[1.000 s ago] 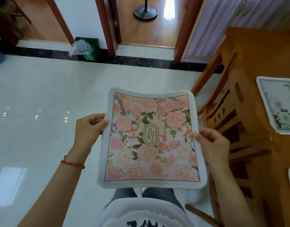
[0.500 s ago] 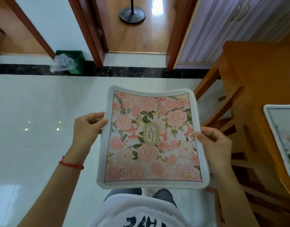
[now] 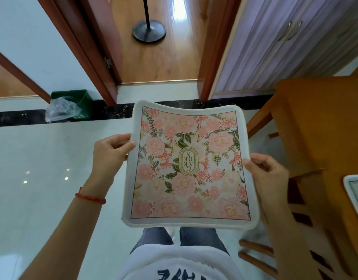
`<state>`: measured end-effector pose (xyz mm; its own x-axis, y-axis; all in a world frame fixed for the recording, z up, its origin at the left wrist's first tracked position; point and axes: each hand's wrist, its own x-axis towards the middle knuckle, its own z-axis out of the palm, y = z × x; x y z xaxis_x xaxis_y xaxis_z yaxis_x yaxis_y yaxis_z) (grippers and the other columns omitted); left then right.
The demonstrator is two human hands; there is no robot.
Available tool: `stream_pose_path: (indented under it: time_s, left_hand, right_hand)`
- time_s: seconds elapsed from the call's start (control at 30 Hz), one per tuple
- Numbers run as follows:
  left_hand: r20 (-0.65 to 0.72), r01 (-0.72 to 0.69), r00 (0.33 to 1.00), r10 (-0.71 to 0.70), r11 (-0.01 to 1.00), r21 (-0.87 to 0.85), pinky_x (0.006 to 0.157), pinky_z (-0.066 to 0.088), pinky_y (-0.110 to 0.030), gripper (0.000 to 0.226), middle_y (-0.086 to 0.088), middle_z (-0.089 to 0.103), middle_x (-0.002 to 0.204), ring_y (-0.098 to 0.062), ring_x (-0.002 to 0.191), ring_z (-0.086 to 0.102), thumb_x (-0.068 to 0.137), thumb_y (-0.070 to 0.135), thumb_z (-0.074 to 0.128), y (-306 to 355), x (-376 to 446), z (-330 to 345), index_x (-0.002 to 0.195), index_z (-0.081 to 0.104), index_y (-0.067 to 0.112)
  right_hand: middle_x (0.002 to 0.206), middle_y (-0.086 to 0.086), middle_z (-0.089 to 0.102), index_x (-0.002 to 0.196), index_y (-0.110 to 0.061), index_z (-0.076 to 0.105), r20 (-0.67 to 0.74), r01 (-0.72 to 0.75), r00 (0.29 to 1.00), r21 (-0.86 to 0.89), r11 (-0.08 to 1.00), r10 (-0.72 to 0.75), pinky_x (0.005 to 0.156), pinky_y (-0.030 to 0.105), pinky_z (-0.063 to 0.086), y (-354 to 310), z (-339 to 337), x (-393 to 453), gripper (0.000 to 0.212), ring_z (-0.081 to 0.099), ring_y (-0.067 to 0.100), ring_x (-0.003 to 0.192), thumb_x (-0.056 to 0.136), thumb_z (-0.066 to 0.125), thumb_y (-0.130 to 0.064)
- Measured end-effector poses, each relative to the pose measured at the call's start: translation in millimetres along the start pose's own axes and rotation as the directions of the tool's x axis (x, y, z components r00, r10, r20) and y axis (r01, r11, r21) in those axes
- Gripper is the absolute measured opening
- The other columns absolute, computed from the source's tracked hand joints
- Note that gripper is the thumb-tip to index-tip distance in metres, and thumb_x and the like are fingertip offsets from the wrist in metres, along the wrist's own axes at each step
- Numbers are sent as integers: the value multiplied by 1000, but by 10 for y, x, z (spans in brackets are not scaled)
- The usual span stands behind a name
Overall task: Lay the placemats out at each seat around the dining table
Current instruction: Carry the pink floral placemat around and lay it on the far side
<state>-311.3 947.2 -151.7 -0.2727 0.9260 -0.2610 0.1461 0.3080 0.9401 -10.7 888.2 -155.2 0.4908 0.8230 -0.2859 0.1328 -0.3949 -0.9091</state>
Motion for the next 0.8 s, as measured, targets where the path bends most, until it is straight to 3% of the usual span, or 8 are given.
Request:
stream_pose_path:
  time_s: [0.13,0.4,0.57,0.63,0.73,0.8]
  left_hand:
    - [37,-6,999,6,1000,14,50,51,-13,18,20,68,58,0,58,66,81,3,65,156,454,338,90,64,19]
    - [61,-27,998,25,999,31,54,54,-17,16,11,71,68,-5,63,69,81,5,65,570,1258,1153,92,69,15]
    - [72,-62,996,59,997,38,53,54,-15,17,7,70,75,-1,62,68,81,6,65,837,1667,1620,95,67,15]
    - [92,-65,994,60,997,51,54,54,-16,16,13,71,66,-1,62,68,81,6,66,909,1824,1773,90,67,18]
    - [128,-66,990,59,996,53,52,52,-13,18,21,68,60,0,61,67,80,6,66,1032,2081,2016,84,65,23]
    - [158,-72,985,63,996,54,52,52,-13,16,16,69,61,-1,60,67,80,6,66,1125,2270,2186,88,66,19]
  right_hand:
    - [64,-10,69,79,-21,63,-15,40,999,7,999,-40,49,15,53,-142,39,540,13,64,0,56,79,68,-9]
    - [78,-7,69,85,-27,64,-2,79,997,3,997,-79,55,26,56,-444,-70,1637,15,68,7,63,81,67,-13]
    - [70,-13,68,86,-21,63,-20,101,995,-3,995,-101,52,17,54,-639,-191,2199,13,64,-2,59,82,65,-8]
    - [65,-19,68,82,-24,62,-25,98,995,22,995,-97,48,11,50,-719,-224,2369,18,64,-4,59,82,64,-6]
    - [69,-14,66,76,-28,61,-30,98,995,53,994,-96,47,9,47,-824,-261,2618,24,63,-4,56,83,63,-5]
    - [66,-12,67,77,-27,61,-47,89,995,63,994,-86,47,10,48,-858,-276,2798,23,63,-2,56,83,63,-6]
